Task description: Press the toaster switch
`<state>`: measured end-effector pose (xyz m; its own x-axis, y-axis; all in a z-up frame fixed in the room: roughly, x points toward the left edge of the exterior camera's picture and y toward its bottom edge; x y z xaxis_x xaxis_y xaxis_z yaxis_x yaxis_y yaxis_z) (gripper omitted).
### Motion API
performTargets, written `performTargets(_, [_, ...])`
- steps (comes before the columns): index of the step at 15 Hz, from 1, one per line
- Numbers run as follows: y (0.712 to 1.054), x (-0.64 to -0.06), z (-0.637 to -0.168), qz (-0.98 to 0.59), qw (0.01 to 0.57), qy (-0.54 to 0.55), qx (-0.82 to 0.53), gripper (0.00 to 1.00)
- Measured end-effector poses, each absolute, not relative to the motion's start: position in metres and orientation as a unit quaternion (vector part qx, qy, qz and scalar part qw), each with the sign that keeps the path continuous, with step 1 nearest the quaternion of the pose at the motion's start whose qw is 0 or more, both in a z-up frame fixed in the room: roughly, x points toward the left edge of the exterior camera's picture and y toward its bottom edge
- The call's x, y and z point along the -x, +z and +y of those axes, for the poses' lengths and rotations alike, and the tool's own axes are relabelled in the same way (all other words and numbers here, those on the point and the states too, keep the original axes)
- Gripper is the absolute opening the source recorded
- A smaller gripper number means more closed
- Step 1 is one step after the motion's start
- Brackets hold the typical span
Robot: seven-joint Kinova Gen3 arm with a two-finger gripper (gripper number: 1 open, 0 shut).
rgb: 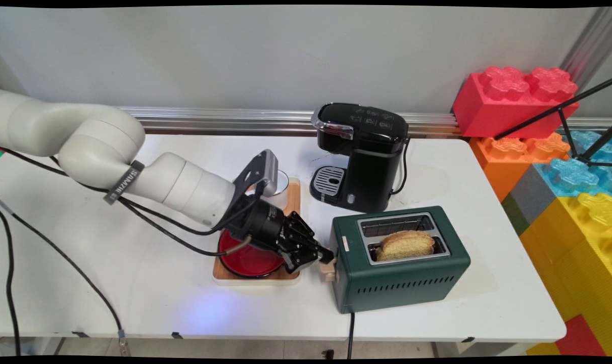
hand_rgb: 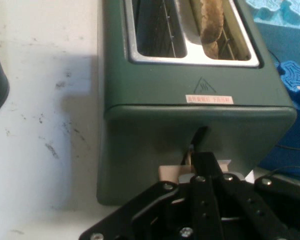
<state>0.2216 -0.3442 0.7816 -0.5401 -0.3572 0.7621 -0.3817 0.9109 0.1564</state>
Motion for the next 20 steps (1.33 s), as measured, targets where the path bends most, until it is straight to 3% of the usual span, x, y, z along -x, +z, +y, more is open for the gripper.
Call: performTargets(20, [0.7733, -0.2235, -0.3465, -0.887, 0.415, 0.014, -0.203, 0.00])
